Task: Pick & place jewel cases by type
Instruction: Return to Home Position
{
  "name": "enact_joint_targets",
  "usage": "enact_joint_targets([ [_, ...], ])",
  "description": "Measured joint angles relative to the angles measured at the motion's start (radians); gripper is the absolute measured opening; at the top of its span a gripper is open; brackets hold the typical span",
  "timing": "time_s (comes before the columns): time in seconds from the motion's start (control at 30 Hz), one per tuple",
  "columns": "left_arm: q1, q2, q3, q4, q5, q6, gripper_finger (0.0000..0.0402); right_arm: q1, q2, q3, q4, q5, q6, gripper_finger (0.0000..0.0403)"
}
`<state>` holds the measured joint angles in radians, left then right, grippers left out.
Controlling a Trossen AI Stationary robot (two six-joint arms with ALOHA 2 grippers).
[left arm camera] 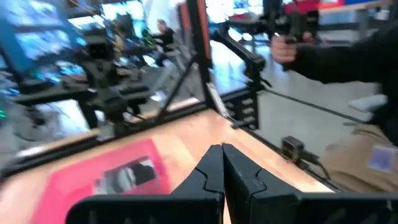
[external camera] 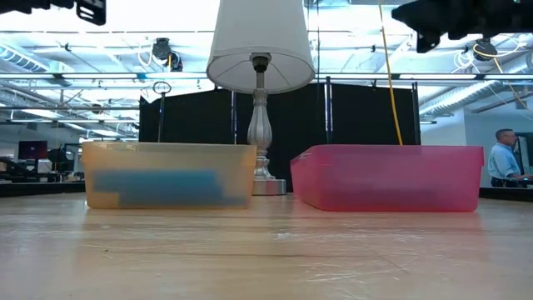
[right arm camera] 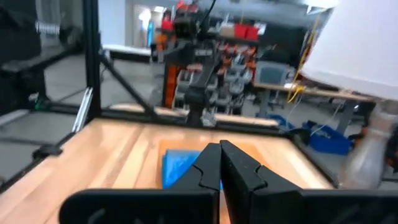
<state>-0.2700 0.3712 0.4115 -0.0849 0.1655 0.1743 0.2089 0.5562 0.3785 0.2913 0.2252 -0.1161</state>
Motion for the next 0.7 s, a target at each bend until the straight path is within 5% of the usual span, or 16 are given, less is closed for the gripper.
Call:
enact_joint_targets([
  [0.33, -0.073, -0.358, -0.146, -0.053, -0.244, 0.025, 0.0001, 0.000, -0.244, -0.185, 0.027, 0.086, 0.084, 0.0000],
  [0.43, -0.085, -0.365, -0.225, -0.022, -0.330, 0.061, 0.0000, 0.000, -0.266, -0.242, 0.045, 0.087, 0.104, 0.0000],
  [0.7, -0.061, -0.365, -0.395, 0.119, -0.344, 0.082, 0.0000, -0.028, -0.303, -0.358, 0.137, 0.116, 0.112, 0.0000],
])
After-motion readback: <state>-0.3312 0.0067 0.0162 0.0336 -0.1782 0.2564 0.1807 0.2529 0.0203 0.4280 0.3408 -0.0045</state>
